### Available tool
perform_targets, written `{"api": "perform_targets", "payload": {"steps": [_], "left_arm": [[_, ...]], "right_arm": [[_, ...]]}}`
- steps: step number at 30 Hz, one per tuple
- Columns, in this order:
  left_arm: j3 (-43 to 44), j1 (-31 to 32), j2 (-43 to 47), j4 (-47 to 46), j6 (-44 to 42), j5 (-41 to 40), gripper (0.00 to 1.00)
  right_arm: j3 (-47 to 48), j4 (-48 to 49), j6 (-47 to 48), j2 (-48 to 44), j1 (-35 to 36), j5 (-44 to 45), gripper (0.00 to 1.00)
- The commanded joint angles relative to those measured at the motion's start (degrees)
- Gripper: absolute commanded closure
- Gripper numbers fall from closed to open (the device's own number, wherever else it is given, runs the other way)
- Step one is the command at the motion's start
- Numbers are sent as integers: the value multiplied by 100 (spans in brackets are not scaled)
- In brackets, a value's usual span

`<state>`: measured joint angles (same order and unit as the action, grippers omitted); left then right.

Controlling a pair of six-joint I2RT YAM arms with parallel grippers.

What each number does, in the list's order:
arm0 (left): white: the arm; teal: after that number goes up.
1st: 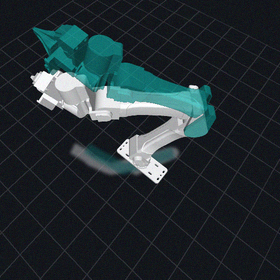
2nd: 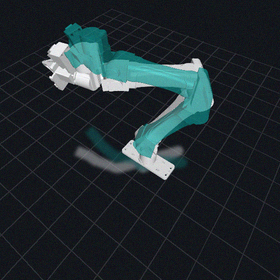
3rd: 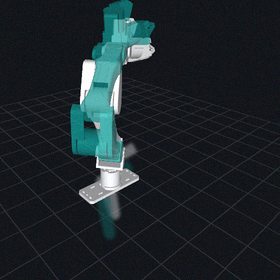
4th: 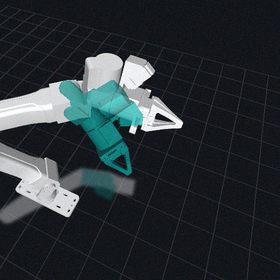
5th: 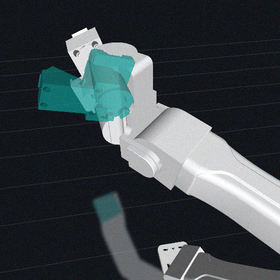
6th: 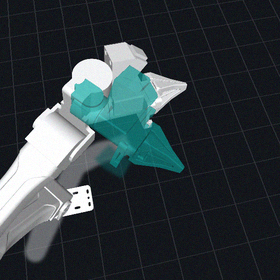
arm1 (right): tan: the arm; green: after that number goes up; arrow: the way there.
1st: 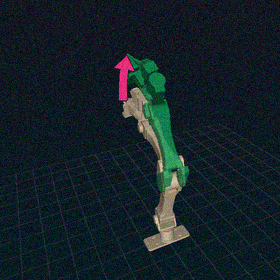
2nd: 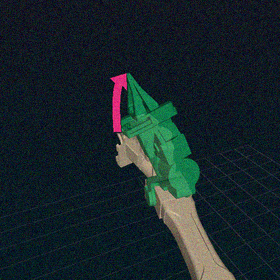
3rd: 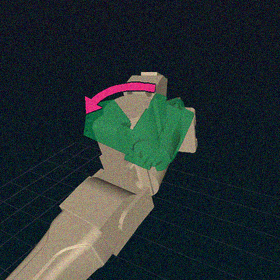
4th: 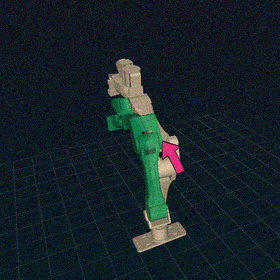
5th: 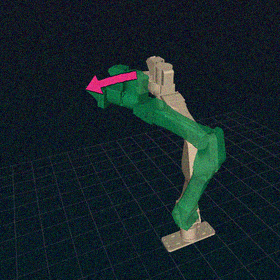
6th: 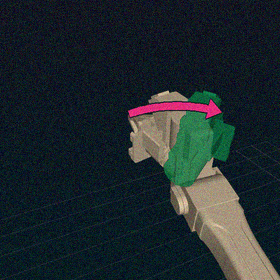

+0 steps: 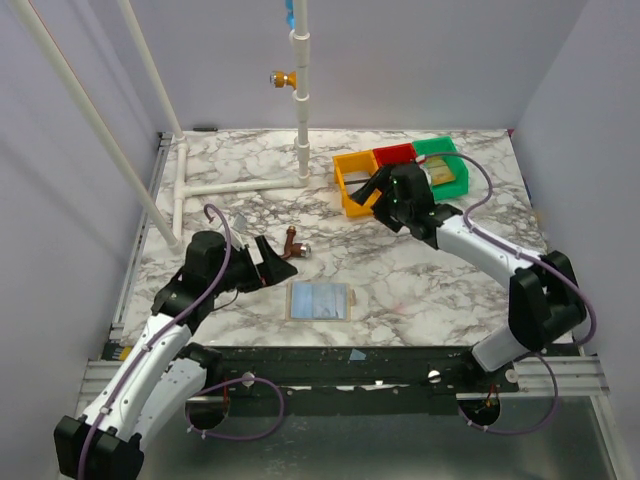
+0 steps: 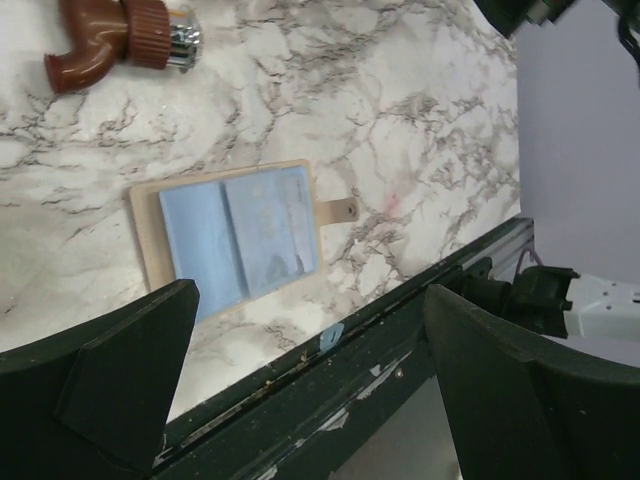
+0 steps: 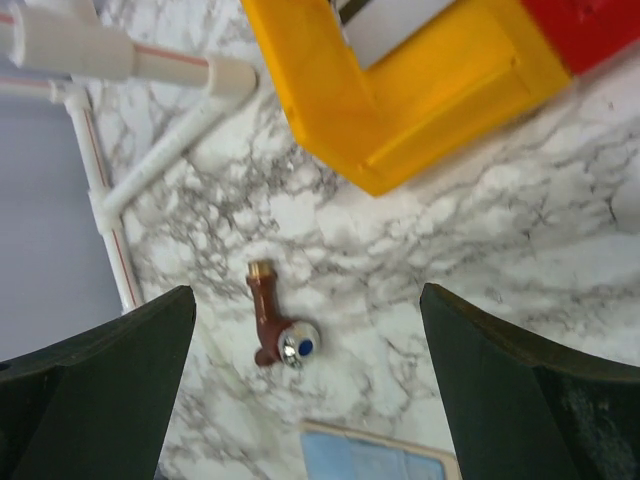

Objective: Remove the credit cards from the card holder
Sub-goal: Close the card holder at the center of the board.

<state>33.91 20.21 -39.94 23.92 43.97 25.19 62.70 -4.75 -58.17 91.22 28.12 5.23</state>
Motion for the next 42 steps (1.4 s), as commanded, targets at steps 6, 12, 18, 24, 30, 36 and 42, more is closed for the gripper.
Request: {"api": "perform_targets", "payload": {"steps": [6,12,18,24,30,36,42], "left_arm": [[-665,-21,-401,-325,150,-705,2],[-1018,53,-810,-777,264,-805,14],[-1181,154,-1324,-1249,316,-775,32],[-1237,246,-1787,-1571,334,-777,45],[-1247,356,-2149,-1771,323,-808,48],[-1228,471,-2387,-1823,297,-970,50],[-1227,528,-2505,-1874,297,-1039,50]], "right_arm": [[-851,-1104,1030,-1137,745,74,2],[-1153,-1367,1135,-1493,1142,197,2],[-1257,-1538,1164,-1506,1705,445,2],[-1241,-1933,1150,-1392,2264,977,2],[-1251,-2243,1014,-1251,2643,1335,5],[-1329,-2141,949,-994,2774,1364,14],[-1397,-1952,944,-774,2804,1311,29]]}}
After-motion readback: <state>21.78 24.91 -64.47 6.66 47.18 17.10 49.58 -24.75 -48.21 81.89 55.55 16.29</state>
